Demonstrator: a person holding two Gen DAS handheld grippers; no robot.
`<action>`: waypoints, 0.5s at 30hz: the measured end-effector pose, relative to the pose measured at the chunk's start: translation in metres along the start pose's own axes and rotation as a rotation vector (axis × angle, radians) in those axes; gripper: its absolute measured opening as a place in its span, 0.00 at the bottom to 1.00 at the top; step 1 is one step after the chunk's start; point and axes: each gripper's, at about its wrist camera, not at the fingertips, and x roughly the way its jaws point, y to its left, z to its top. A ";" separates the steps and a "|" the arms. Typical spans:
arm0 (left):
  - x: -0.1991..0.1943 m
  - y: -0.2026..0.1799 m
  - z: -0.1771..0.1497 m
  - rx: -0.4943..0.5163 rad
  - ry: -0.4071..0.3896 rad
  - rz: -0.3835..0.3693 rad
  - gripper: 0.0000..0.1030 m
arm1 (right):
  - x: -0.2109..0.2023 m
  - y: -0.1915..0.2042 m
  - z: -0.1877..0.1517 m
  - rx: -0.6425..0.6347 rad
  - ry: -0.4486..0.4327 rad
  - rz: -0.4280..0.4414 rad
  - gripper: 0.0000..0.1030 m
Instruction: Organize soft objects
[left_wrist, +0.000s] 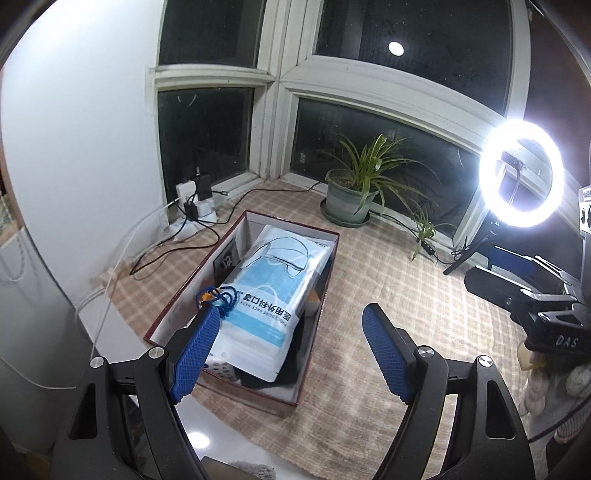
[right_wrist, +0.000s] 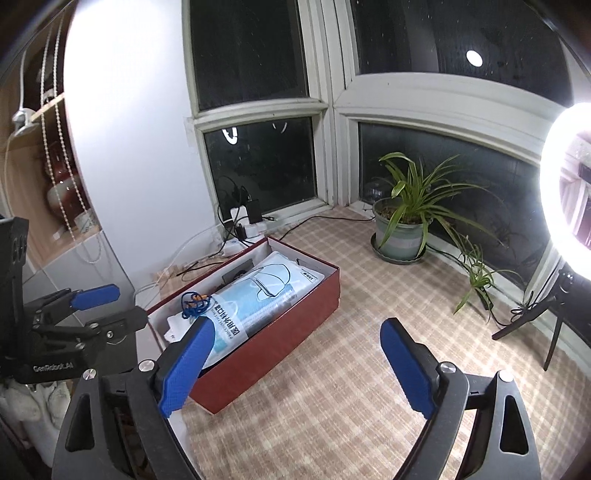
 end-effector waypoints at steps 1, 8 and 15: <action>-0.003 -0.003 -0.001 0.001 -0.004 0.002 0.77 | -0.004 0.000 -0.002 0.002 -0.004 0.006 0.86; -0.015 -0.012 -0.004 -0.011 -0.024 0.008 0.77 | -0.025 0.001 -0.011 0.003 -0.030 0.016 0.88; -0.021 -0.018 -0.004 -0.018 -0.038 0.014 0.78 | -0.033 0.001 -0.015 -0.015 -0.044 0.003 0.95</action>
